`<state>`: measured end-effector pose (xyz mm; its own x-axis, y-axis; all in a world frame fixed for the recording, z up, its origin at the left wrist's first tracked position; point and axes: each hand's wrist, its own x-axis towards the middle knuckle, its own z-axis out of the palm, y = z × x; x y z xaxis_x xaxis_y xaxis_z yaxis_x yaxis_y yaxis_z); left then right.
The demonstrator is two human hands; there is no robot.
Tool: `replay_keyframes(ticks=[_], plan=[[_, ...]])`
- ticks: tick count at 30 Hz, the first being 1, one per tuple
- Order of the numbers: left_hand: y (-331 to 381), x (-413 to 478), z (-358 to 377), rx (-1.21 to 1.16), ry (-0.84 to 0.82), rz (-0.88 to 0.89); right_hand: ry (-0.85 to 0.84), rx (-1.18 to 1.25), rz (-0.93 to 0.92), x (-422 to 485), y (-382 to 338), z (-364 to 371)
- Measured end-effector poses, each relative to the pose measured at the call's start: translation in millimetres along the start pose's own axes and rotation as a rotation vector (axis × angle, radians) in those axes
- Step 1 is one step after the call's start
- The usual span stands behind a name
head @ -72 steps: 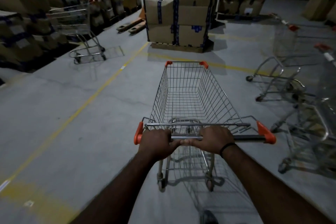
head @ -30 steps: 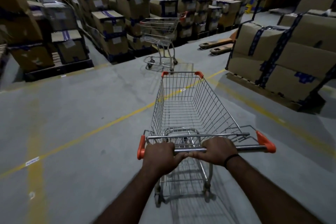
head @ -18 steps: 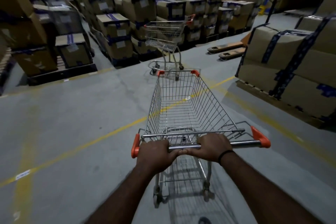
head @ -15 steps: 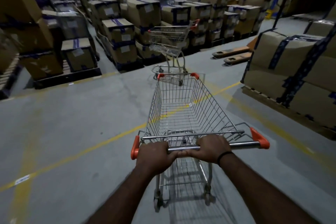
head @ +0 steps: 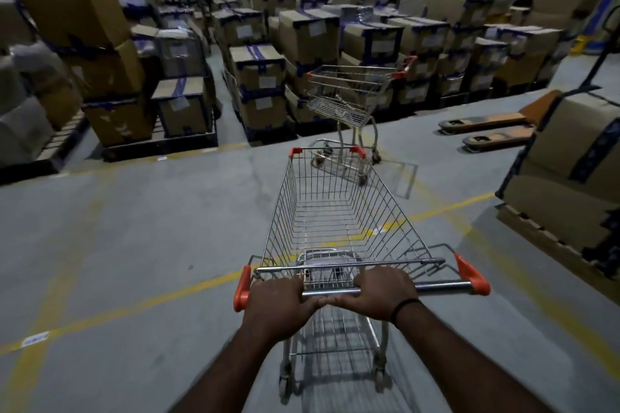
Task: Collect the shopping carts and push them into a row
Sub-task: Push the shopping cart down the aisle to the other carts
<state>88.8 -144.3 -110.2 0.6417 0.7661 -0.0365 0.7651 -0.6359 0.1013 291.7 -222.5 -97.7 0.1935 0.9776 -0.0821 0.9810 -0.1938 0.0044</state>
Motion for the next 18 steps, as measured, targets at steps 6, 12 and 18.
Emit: replay_keyframes(ticks=[6, 12, 18], plan=[[-5, 101, -3, 0.012, 0.042, -0.040, -0.020, -0.009, -0.030, 104, 46, -8], [-24, 221, 1, 0.038, 0.079, -0.086, -0.031, -0.024, -0.079, 223, 89, -19], [-44, 329, -2, 0.052, 0.083, -0.101, -0.037, -0.091, -0.078, 330, 121, -30]])
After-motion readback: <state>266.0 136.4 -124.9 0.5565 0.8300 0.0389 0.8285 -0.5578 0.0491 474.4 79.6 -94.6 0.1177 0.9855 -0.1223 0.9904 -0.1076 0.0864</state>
